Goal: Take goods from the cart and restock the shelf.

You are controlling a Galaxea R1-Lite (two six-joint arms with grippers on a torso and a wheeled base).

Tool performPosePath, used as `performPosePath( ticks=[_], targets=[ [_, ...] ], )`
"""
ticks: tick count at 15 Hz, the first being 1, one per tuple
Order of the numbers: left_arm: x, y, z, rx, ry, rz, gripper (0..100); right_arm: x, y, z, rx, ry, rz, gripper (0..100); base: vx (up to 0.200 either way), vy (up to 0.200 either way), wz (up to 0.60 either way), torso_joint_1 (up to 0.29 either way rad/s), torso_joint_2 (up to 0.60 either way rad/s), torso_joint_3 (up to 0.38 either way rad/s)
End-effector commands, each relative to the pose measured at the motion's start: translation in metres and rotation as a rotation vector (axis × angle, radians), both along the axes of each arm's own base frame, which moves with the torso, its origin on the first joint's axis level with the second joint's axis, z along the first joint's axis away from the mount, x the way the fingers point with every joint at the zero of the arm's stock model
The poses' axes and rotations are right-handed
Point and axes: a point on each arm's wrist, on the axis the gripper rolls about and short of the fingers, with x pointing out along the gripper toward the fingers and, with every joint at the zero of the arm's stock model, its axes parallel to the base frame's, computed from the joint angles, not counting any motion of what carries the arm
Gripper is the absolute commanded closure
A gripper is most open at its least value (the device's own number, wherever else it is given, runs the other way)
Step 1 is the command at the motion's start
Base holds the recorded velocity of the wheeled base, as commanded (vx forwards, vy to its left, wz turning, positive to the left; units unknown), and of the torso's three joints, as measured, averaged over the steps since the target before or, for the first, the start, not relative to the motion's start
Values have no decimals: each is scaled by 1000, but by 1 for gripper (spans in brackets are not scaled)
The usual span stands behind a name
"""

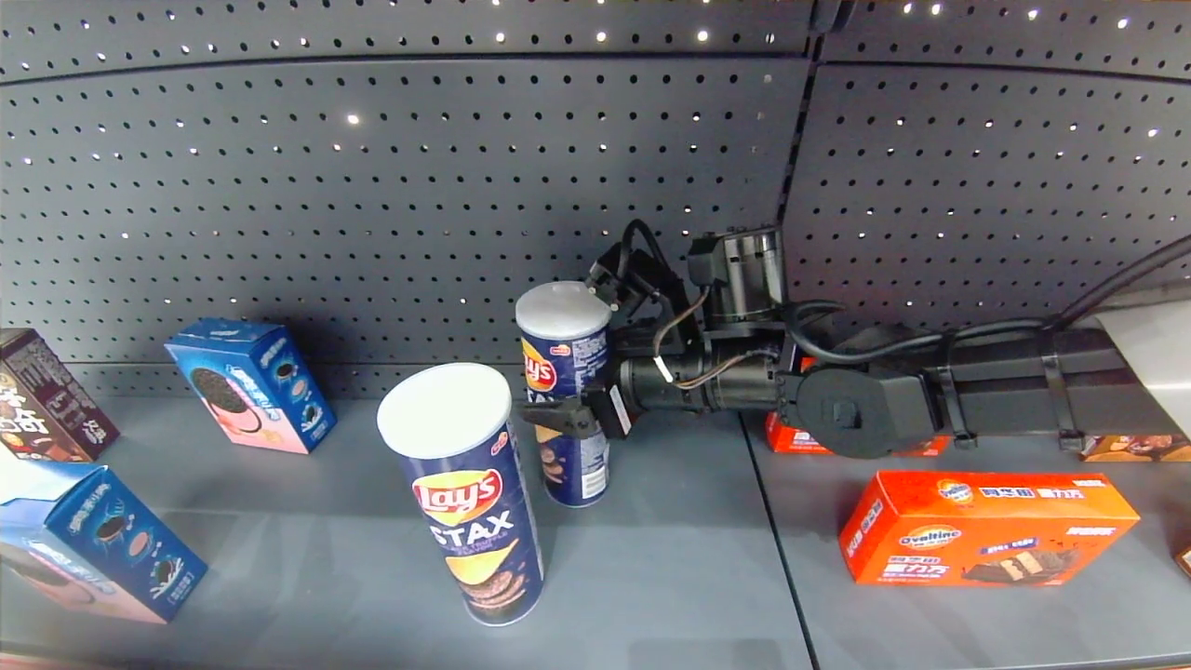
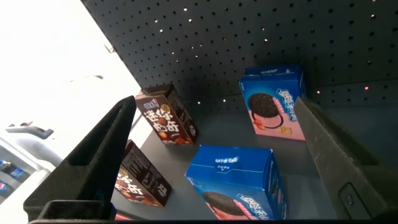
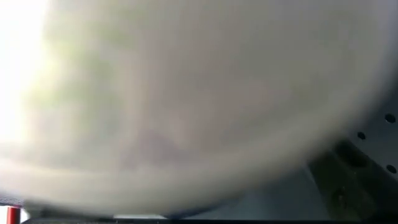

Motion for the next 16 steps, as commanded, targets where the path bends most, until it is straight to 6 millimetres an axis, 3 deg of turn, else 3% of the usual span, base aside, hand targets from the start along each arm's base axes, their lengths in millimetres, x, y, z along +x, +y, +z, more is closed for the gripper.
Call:
performPosePath(
  ticks=[1,6,11,16],
  targets=[
    [-2,0,0,-1,-6,1,0,-2,-1,3,5,-5,2,0,0,0,0,0,0,0],
    [-2,0,0,-1,-7,1,0,-9,-2,9,9,-11,5,0,0,0,0,0,0,0],
    [-2,0,1,3,-7,0,0,-27,-18,10,-14,12,7,0,0,0,0,0,0,0],
    [-2,0,2,16,-6,-2,0,-25,-27,9,-30,5,-10,0,0,0,0,0,0,0]
  ],
)
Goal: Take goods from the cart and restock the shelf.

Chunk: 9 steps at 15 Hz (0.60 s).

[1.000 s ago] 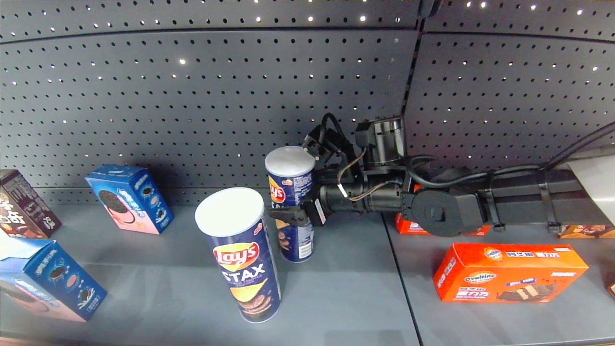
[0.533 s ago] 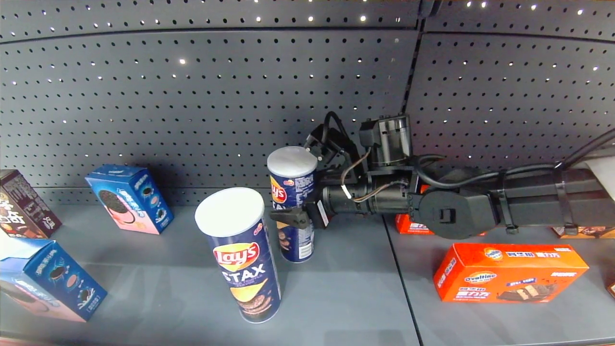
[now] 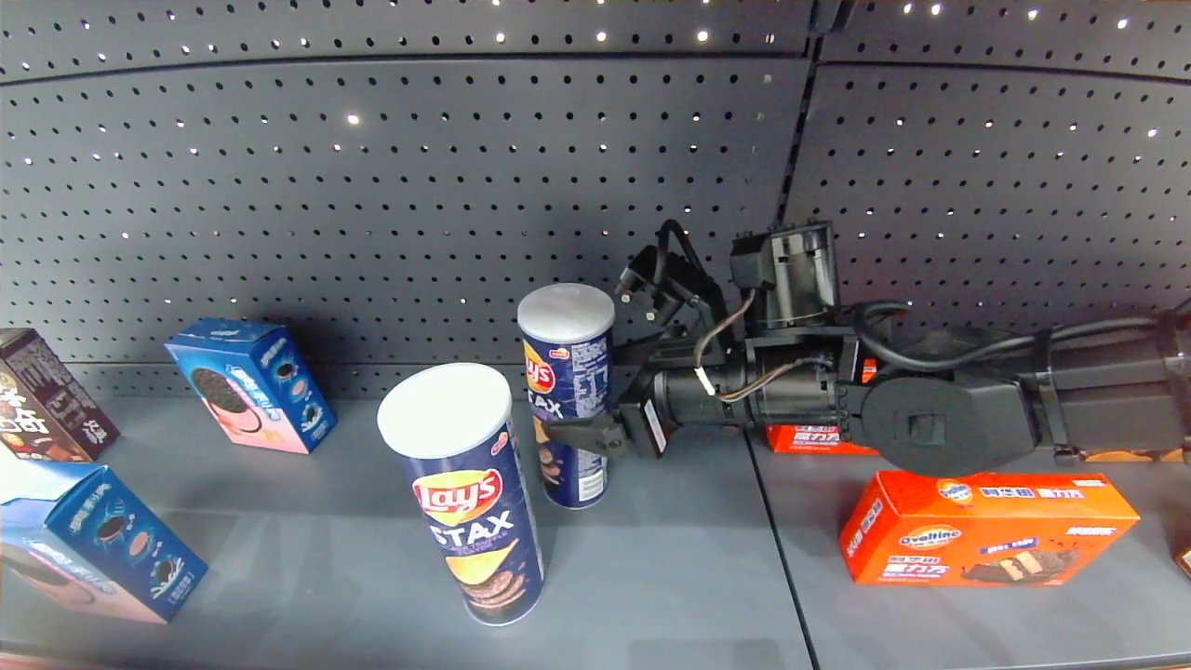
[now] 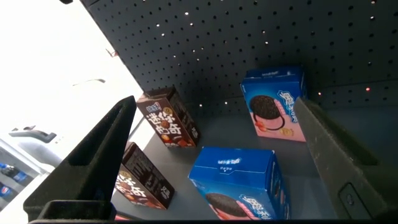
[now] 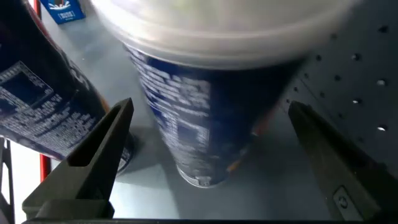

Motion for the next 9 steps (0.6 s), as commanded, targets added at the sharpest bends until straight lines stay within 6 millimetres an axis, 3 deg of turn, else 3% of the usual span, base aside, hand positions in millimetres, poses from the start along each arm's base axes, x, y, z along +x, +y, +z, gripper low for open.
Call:
performPosePath(
  ticks=[1,9],
  targets=[
    [0,0,0,0,0,1,0,1,-5,2,0,-5,-10,0,0,0,0,0,0,0],
    [1,0,0,0,1,-1,0,23,-22,-4,-11,3,-78,0,0,0,0,0,0,0]
  ],
)
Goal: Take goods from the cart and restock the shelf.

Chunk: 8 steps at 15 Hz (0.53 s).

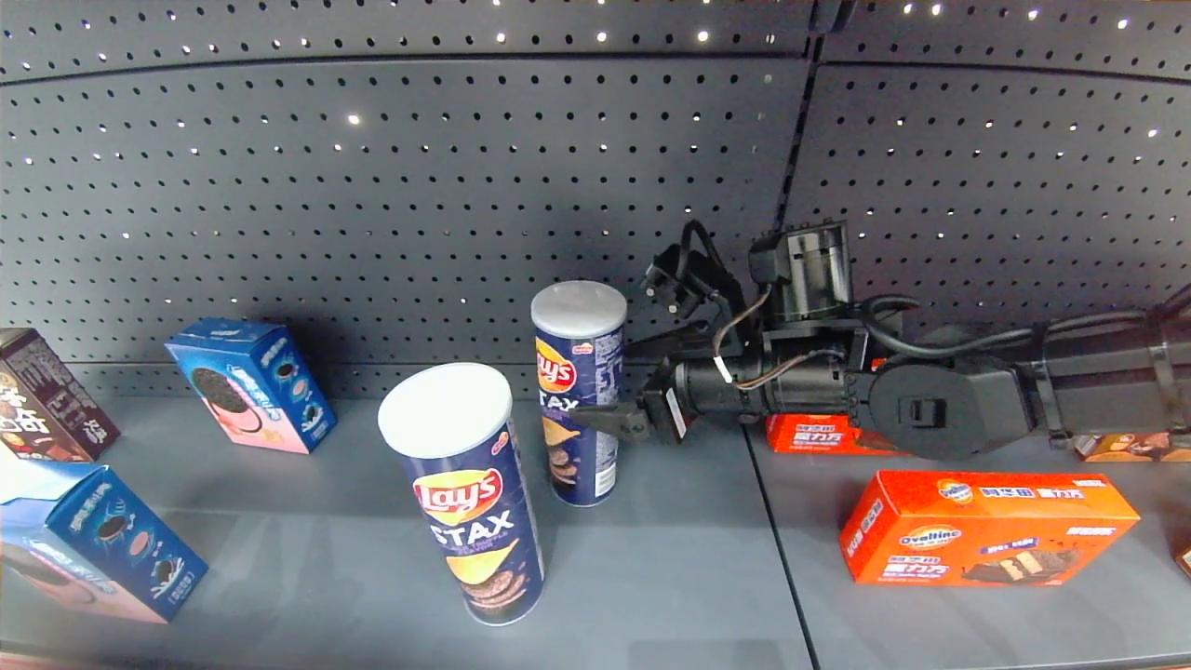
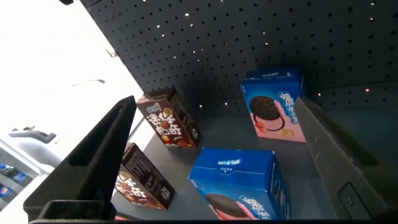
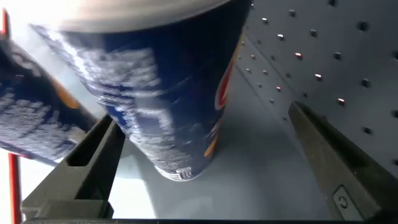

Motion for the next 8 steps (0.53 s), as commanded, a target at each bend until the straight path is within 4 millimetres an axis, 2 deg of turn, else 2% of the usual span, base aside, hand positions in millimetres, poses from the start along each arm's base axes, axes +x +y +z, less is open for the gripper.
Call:
performPosePath(
  ticks=[1,8],
  targets=[
    [1,0,0,1,3,1,0,8,-7,-2,-3,-1,-26,0,0,0,0,0,0,0],
    [1,0,0,13,10,1,0,16,-18,-1,-2,-5,-59,0,0,0,0,0,0,0]
  ],
)
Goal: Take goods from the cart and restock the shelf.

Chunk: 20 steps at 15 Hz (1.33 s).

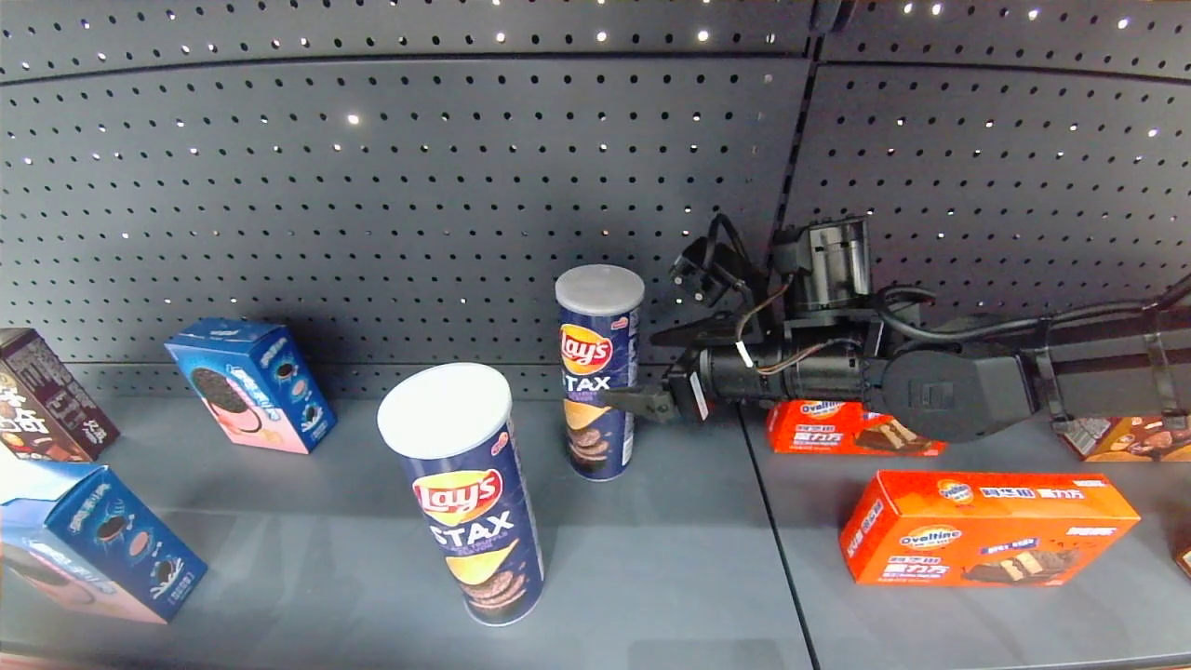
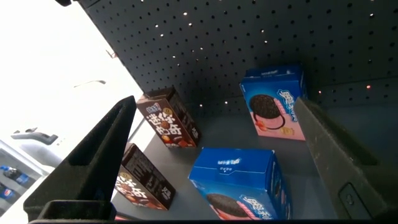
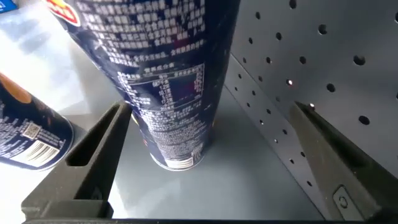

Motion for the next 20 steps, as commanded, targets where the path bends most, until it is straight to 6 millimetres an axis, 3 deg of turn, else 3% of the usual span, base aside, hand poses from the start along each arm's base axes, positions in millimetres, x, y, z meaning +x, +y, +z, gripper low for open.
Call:
performPosePath(
  ticks=[1,5,10,20],
  targets=[
    [0,0,0,0,1,0,0,1,-2,0,1,-2,-5,0,0,0,0,0,0,0],
    [0,0,0,1,3,-1,0,-3,0,4,5,-7,4,0,0,0,0,0,0,0],
    [0,-1,-1,-1,4,-14,0,-24,6,17,20,-28,50,0,0,0,0,0,0,0],
    [2,-3,-5,-7,17,-34,0,-10,-29,15,2,-20,-48,0,0,0,0,0,0,0]
  ],
)
